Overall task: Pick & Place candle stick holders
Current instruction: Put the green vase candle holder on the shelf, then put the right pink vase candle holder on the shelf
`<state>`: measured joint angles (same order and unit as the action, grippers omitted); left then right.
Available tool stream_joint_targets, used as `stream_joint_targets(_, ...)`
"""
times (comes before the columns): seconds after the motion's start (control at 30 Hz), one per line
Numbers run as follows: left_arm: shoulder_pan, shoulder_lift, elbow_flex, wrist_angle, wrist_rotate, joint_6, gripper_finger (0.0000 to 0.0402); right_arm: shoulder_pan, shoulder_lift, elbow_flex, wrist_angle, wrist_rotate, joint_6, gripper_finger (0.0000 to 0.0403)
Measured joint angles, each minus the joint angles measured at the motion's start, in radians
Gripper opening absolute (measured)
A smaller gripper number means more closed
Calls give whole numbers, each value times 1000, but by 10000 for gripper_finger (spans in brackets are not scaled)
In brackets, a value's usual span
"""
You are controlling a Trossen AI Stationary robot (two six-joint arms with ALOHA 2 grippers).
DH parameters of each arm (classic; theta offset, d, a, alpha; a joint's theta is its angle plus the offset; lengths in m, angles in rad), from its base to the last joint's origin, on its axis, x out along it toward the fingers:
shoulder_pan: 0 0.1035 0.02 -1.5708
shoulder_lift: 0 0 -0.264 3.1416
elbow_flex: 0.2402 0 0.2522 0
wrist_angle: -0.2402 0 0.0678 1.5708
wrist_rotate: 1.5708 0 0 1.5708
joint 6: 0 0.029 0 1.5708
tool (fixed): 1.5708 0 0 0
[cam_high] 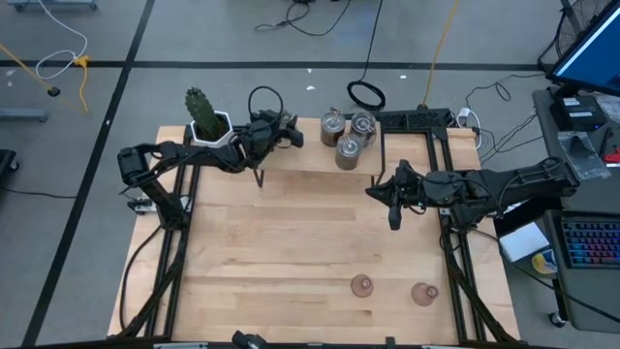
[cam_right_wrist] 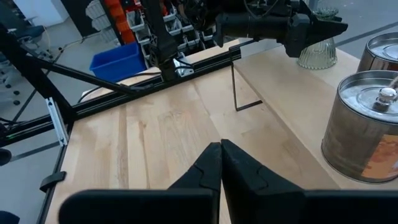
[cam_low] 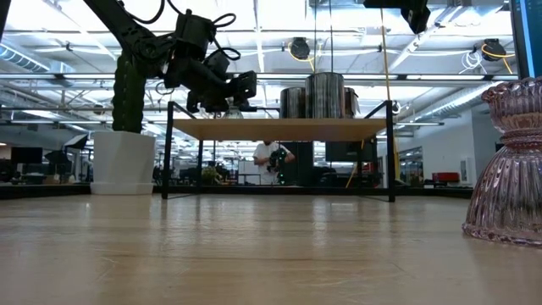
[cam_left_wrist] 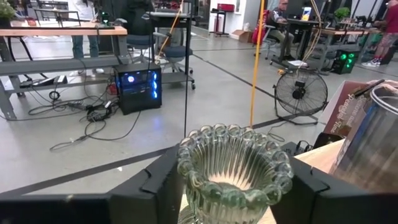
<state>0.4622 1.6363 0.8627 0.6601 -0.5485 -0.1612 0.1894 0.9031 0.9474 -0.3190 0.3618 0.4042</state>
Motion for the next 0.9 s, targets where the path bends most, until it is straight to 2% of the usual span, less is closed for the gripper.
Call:
stream_joint_targets(0.5,0,0,0,56,-2,33,341,0,0,0,0,-6,3,1)
stream_joint_targets(0.67,0,0,0,79,-2,43,367,0,0,0,0,-7,3,2)
stream_joint_targets(0.9,0,-4,0,193,-23,166,378,0,0,0,0,-26,4,1)
